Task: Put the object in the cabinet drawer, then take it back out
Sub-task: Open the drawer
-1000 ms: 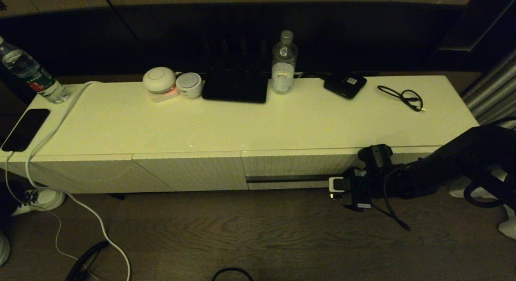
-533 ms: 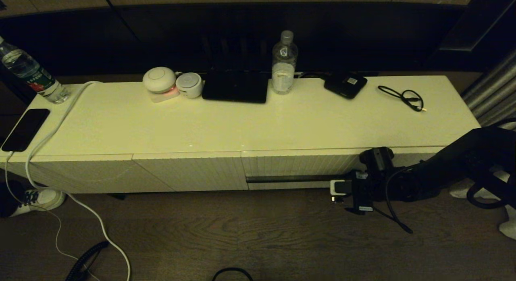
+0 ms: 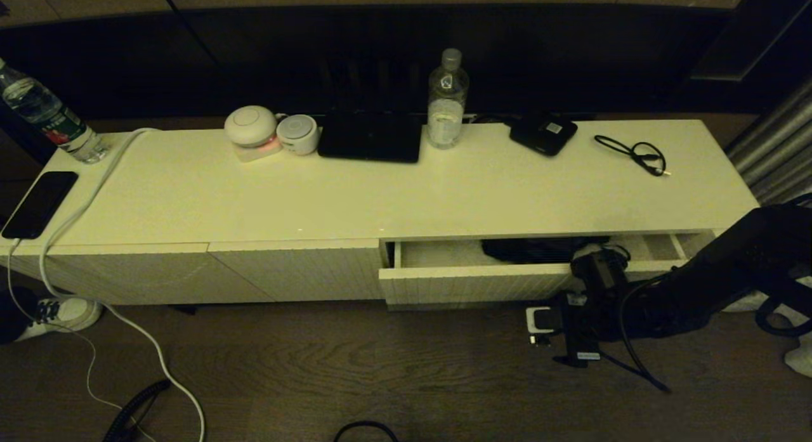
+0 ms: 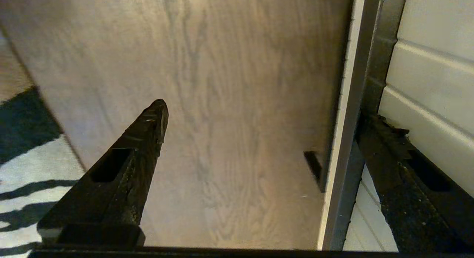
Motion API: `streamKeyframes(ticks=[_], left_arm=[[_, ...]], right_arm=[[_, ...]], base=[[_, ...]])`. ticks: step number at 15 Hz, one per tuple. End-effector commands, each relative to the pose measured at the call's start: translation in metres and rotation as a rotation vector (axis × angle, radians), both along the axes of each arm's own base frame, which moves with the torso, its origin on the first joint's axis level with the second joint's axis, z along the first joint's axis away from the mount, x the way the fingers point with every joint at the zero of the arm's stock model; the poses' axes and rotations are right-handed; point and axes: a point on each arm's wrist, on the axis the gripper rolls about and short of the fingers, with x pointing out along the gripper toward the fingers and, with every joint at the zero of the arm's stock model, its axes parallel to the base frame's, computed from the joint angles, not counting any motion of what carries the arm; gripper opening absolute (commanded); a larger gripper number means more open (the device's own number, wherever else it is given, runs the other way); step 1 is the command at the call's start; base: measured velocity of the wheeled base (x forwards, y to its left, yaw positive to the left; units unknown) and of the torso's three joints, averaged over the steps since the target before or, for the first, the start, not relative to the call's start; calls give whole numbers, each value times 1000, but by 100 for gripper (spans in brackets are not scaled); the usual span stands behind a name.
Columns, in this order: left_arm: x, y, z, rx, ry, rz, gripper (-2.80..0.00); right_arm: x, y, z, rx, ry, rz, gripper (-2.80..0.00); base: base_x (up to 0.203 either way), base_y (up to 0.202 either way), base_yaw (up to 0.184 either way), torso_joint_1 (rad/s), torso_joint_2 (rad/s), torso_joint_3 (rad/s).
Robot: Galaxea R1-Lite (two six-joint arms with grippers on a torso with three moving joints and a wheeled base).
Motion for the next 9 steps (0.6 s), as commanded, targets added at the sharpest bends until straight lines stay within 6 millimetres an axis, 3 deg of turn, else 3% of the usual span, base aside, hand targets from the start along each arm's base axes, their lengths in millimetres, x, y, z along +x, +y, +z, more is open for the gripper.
streamKeyframes(ticks=[1, 9], left_arm=[[0, 0, 0, -1, -2, 1, -280], [0, 0, 0, 1, -2, 1, -280]], right_arm=[[-11, -2, 0, -6, 15, 7, 0], [-54, -4, 6, -15, 63, 24, 0]], base=[[0, 0, 0, 0, 0, 0], [0, 0, 0, 0, 0, 0]])
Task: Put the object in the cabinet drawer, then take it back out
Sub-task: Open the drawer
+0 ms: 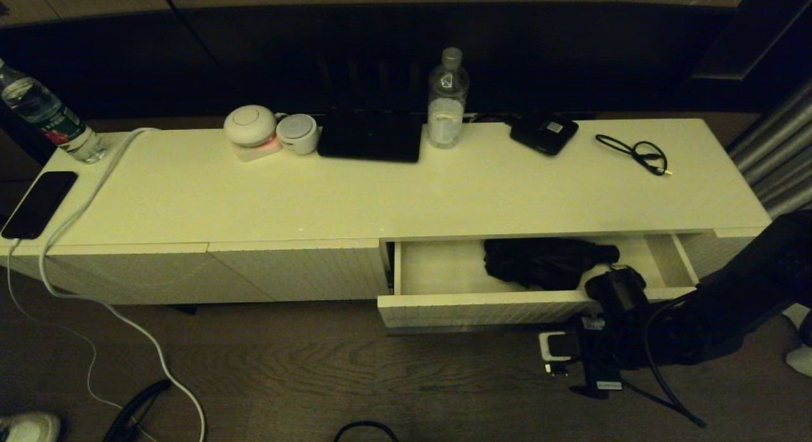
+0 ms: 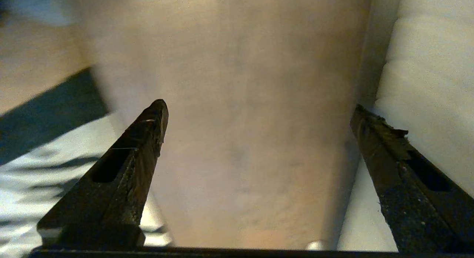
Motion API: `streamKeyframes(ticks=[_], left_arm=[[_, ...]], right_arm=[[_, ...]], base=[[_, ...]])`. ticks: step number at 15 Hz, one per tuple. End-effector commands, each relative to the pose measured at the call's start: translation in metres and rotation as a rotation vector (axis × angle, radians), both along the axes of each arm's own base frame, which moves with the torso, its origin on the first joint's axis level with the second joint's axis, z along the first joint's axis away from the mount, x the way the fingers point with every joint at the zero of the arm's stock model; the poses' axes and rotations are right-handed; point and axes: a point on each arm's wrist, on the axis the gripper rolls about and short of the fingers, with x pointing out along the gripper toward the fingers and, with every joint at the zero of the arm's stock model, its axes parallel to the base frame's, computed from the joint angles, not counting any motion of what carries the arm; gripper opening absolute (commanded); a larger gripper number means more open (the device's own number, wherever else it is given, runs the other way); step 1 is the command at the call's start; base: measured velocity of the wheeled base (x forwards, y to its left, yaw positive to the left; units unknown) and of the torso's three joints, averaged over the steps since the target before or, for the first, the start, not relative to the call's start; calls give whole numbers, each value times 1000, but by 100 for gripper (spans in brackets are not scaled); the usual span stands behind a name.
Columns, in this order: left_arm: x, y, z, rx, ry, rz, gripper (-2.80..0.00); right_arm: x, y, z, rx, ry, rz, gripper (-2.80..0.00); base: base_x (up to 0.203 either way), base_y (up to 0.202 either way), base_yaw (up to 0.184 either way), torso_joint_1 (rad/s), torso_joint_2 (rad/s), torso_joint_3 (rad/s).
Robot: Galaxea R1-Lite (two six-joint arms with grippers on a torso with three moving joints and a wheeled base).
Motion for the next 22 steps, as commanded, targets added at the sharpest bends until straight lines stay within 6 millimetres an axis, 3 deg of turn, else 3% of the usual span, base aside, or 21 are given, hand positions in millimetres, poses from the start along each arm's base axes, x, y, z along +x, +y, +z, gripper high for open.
streamKeyframes(ticks=[1, 3, 6, 10, 11, 15, 17, 20, 22], left_arm=[[0, 0, 0, -1, -2, 1, -280], [0, 0, 0, -1, -2, 1, -280], [0, 0, 0, -1, -2, 1, -280], [0, 0, 0, -1, -2, 1, -280], [0, 0, 0, -1, -2, 1, -280], [0, 0, 0, -1, -2, 1, -280], [0, 0, 0, -1, -2, 1, -280], [0, 0, 0, -1, -2, 1, -280], [0, 0, 0, -1, -2, 1, -280]], right_arm=[[-11, 0, 10, 3, -28, 15, 0], [-17, 1, 16, 9, -54, 20, 0], [-35, 0, 42, 21, -112, 27, 0], [-85, -12, 82, 29, -166, 22, 0], [-101, -16, 94, 31, -179, 19, -280], [-160, -30, 135, 37, -205, -70, -280], [-179, -34, 156, 20, -190, -140, -280], [-177, -31, 183, 21, -137, -182, -280], [-153, -23, 188, 27, -98, -196, -280]], base=[[0, 0, 0, 0, 0, 0], [0, 0, 0, 0, 0, 0], [0, 0, 0, 0, 0, 0], [0, 0, 0, 0, 0, 0], [0, 0, 0, 0, 0, 0], [0, 0, 0, 0, 0, 0], [0, 0, 0, 0, 0, 0], [0, 0, 0, 0, 0, 0], [0, 0, 0, 0, 0, 0]])
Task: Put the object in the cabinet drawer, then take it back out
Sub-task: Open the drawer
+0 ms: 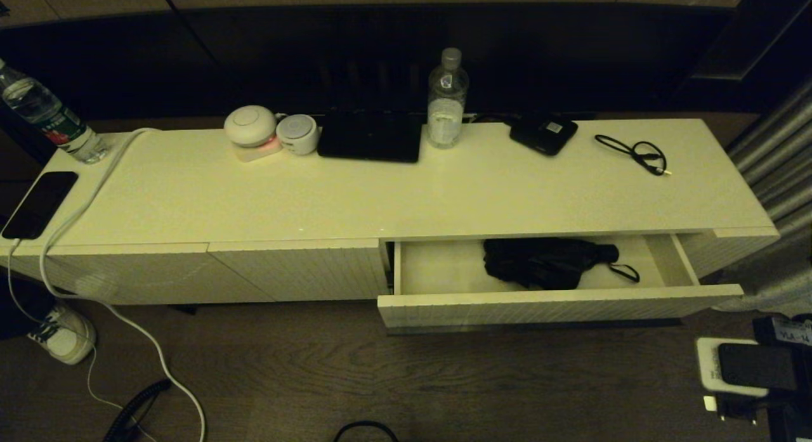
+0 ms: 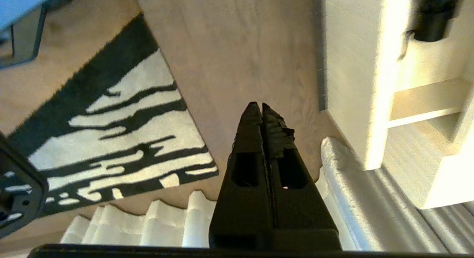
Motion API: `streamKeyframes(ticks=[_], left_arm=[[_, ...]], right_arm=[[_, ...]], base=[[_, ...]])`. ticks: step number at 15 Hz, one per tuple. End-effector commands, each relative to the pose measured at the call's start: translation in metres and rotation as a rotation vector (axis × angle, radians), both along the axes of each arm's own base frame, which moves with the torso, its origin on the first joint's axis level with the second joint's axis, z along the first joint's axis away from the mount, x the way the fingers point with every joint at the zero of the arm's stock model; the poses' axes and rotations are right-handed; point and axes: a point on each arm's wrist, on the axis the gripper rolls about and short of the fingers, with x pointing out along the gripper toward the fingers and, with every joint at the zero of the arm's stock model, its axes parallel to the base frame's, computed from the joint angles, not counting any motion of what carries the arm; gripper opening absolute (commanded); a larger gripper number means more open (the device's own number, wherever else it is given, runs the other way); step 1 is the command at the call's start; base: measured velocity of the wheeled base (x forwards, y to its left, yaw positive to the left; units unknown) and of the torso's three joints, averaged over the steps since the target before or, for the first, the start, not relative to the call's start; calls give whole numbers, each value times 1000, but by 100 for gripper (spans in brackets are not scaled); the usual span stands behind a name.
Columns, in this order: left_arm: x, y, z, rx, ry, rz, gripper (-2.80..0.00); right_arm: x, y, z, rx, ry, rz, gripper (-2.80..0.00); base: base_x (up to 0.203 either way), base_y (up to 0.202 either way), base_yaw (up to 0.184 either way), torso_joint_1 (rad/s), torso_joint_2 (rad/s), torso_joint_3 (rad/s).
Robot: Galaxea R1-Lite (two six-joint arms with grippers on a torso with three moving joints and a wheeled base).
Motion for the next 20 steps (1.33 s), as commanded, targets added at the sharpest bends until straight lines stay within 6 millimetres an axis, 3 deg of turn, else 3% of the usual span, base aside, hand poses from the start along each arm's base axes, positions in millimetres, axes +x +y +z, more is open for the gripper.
streamKeyframes(ticks=[1, 7, 11, 14, 20], left_arm=[[0, 0, 0, 0, -2, 1, -280], [0, 0, 0, 0, -2, 1, -280], [0, 0, 0, 0, -2, 1, -280], [0, 0, 0, 0, -2, 1, -280], [0, 0, 0, 0, -2, 1, -280]], right_arm=[[31, 10, 10, 7, 15, 0, -280], [132, 36, -9, 25, 103, -36, -280], [178, 33, -26, 36, 125, -83, -280], [198, 21, -34, 46, 125, -140, -280], [208, 15, -23, 59, 77, -158, -280]], base=[[0, 0, 0, 0, 0, 0], [0, 0, 0, 0, 0, 0], [0, 0, 0, 0, 0, 0], [0, 0, 0, 0, 0, 0], [0, 0, 0, 0, 0, 0]])
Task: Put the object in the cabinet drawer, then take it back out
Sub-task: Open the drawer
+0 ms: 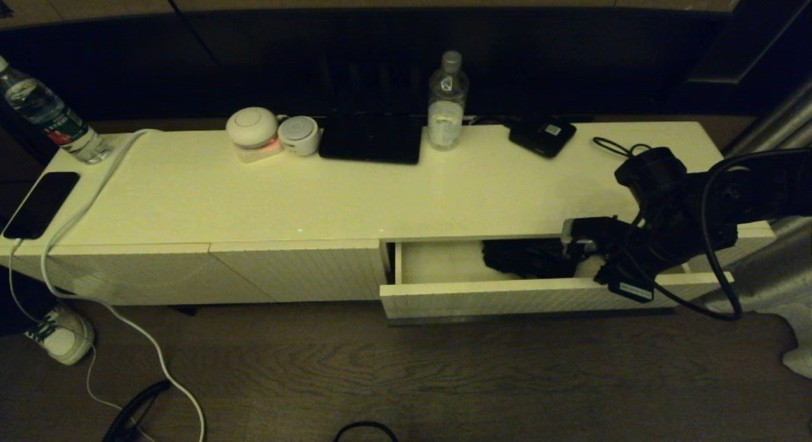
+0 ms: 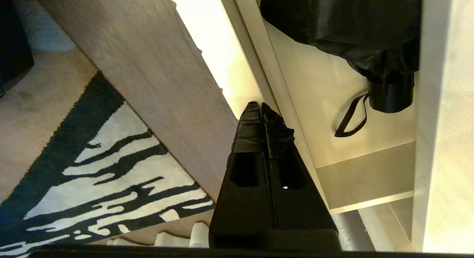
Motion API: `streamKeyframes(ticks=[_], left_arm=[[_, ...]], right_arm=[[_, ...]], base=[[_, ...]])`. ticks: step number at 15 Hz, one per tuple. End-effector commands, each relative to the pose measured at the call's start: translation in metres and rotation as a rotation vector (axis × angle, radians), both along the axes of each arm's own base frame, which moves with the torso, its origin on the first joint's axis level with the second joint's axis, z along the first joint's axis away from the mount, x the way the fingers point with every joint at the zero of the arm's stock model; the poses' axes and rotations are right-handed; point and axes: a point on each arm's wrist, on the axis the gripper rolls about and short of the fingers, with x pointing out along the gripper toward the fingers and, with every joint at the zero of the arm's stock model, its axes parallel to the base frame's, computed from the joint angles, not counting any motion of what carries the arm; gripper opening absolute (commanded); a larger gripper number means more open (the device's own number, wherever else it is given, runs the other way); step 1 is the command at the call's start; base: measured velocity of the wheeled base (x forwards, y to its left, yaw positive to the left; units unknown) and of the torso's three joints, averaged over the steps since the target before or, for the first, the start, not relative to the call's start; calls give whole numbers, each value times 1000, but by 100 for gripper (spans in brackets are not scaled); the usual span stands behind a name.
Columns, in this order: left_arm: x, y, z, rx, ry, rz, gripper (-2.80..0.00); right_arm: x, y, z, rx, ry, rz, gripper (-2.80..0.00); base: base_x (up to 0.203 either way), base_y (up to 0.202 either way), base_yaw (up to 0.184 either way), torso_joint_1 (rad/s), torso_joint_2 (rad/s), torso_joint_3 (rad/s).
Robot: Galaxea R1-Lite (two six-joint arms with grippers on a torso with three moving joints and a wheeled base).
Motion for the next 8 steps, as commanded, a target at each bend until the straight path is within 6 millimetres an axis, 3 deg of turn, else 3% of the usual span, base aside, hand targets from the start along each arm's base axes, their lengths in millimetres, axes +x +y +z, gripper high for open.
streamKeyframes(ticks=[1, 8], left_arm=[[0, 0, 0, -1, -2, 1, -280], [0, 0, 0, -1, -2, 1, -280]], right_arm=[[4, -1, 2, -6, -11, -1, -280], [-22, -6, 25, -5, -7, 2, -280]], base=[[0, 0, 0, 0, 0, 0], [0, 0, 0, 0, 0, 0]])
